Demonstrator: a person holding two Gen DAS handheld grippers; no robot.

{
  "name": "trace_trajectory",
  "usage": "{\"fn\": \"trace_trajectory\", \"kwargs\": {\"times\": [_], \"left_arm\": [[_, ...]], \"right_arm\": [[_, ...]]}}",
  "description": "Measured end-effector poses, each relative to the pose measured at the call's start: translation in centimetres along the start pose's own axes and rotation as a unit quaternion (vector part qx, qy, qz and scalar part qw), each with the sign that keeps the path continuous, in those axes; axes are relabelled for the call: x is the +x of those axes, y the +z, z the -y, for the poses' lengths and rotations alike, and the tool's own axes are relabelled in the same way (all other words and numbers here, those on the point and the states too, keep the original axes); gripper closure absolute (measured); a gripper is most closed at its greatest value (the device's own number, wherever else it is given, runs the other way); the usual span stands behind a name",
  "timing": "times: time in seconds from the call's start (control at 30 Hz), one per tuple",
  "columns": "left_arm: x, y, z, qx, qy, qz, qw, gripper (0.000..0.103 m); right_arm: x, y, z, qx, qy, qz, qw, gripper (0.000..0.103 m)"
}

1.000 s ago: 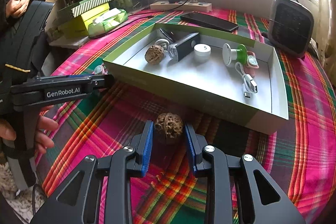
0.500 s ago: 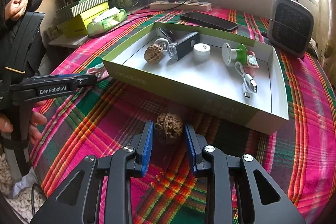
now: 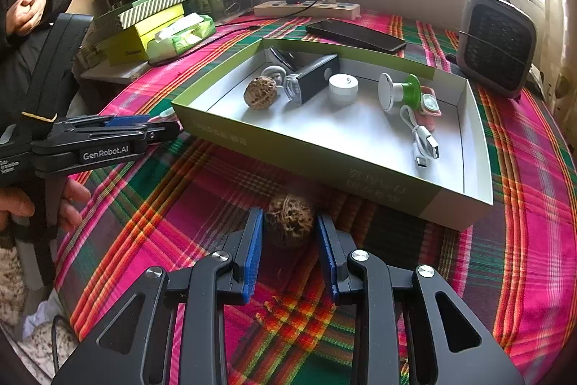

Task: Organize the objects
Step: 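Lift and carry the clip and walnut over the box with both tools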

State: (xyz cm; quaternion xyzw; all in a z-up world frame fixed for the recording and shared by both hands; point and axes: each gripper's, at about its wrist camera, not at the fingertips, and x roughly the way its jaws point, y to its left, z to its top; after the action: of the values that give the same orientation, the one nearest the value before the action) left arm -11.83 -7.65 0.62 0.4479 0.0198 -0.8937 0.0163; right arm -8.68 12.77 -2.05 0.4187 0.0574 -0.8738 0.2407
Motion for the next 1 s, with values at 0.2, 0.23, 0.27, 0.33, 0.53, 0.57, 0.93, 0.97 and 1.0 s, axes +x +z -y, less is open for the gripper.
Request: {"fn": "trace_trajectory", "kwargs": {"times": [0.2,0.23,0.27,0.33,0.53,0.57,0.93,0.97,1.0], "left_arm": [[0.31,0.29,-0.06,0.007,0.0,0.004,1.0,0.059],[0.33,0.29,-0.01,0.009,0.001,0.005,0.9999,0.059],[0.33,0.28,0.05,0.01,0.002,0.005,0.9999,0.059],[0.36,0.31,0.0,0.007,0.0,0.007,1.0,0.059],[0.24,0.29,-0.31,0.001,-0.001,0.009,1.0,0.069],[0.21,0.29,-0.34,0.001,-0.002,0.01,1.0,0.073],[0.02,0.1,-0.67,-0.006,-0.01,0.012,0.9999,0.087],[-0.02,0.12,-0.7,-0.007,-0.011,0.011,0.9998,0.087],[-0.07,0.13,-0.7,-0.007,-0.012,0.011,0.9998,0.087]], "right_arm": [[-0.02,0.01,-0.09,-0.001,-0.005,-0.002,1.0,0.073],[-0.02,0.0,-0.08,-0.001,-0.006,-0.002,1.0,0.073],[-0.03,-0.01,-0.1,-0.001,-0.007,-0.002,1.0,0.073],[-0.03,-0.01,-0.15,-0.001,-0.008,-0.002,1.0,0.073],[-0.03,0.0,-0.36,-0.002,-0.015,-0.003,1.0,0.073],[-0.05,-0.01,-0.35,-0.002,-0.016,-0.003,1.0,0.073],[0.06,0.1,-0.56,-0.001,-0.028,-0.004,1.0,0.073],[0.07,0.1,-0.57,-0.001,-0.029,-0.004,1.0,0.073],[0.08,0.12,-0.6,0.0,-0.03,-0.004,1.0,0.073]]}}
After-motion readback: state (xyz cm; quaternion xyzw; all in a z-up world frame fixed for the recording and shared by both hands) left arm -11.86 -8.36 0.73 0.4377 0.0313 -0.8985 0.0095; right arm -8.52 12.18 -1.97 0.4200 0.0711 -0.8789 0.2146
